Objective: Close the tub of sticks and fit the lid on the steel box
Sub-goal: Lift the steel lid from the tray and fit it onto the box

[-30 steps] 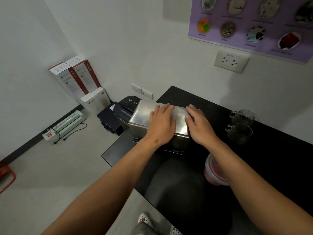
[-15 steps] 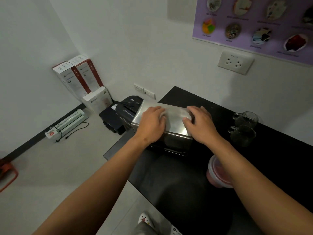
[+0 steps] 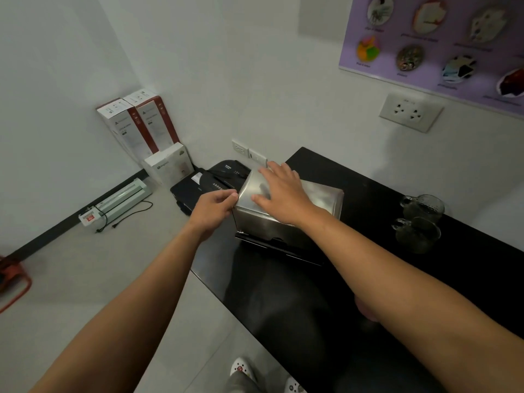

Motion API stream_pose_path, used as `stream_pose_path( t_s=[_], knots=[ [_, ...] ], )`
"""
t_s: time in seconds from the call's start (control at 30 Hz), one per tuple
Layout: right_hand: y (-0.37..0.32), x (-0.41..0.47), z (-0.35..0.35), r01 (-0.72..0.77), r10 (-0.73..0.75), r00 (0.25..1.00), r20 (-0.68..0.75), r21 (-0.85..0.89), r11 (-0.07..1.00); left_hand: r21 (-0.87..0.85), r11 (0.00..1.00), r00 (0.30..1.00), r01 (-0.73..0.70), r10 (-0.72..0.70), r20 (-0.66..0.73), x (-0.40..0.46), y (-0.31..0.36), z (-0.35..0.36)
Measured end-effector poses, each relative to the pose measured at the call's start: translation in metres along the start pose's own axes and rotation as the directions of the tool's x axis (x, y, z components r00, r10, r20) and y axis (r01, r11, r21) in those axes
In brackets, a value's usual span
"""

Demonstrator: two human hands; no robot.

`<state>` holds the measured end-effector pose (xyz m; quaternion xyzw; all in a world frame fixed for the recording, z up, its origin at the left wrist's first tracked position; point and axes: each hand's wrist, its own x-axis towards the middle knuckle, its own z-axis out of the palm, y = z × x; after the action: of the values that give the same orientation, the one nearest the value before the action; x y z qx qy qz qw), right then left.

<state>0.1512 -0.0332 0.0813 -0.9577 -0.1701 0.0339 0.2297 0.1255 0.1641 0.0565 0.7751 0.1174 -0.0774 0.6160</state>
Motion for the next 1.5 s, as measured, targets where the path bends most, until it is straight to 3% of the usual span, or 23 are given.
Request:
stream_pose_path(
  t_s=[0.2, 0.47, 1.03, 1.5],
  knots=[
    [0.001, 0.01, 0.009, -0.023, 0.024, 1.0, 0.014, -0.066, 0.998, 0.041, 0.998, 0.999, -0.039, 0.039, 0.01, 0.002, -0.009, 0.005],
    [0.007, 0.019, 0.004, 0.076, -0.045, 0.981, 0.187, -0.163, 0.984, 0.227, 0.952, 0.976, -0.205, 0.182, 0.118, 0.018, -0.001, 0.003],
    [0.013, 0.006, -0.013, 0.108, -0.09, 0.983, 0.158, -0.11, 0.988, 0.358, 0.904, 0.971, -0.234, 0.2, 0.131, 0.015, 0.001, 0.005],
    [0.054, -0.066, -0.012, -0.197, 0.196, 0.98, -0.012, -0.061, 0.979, 0.355, 0.899, 0.964, -0.255, 0.206, 0.168, 0.005, -0.003, 0.007]
  ],
)
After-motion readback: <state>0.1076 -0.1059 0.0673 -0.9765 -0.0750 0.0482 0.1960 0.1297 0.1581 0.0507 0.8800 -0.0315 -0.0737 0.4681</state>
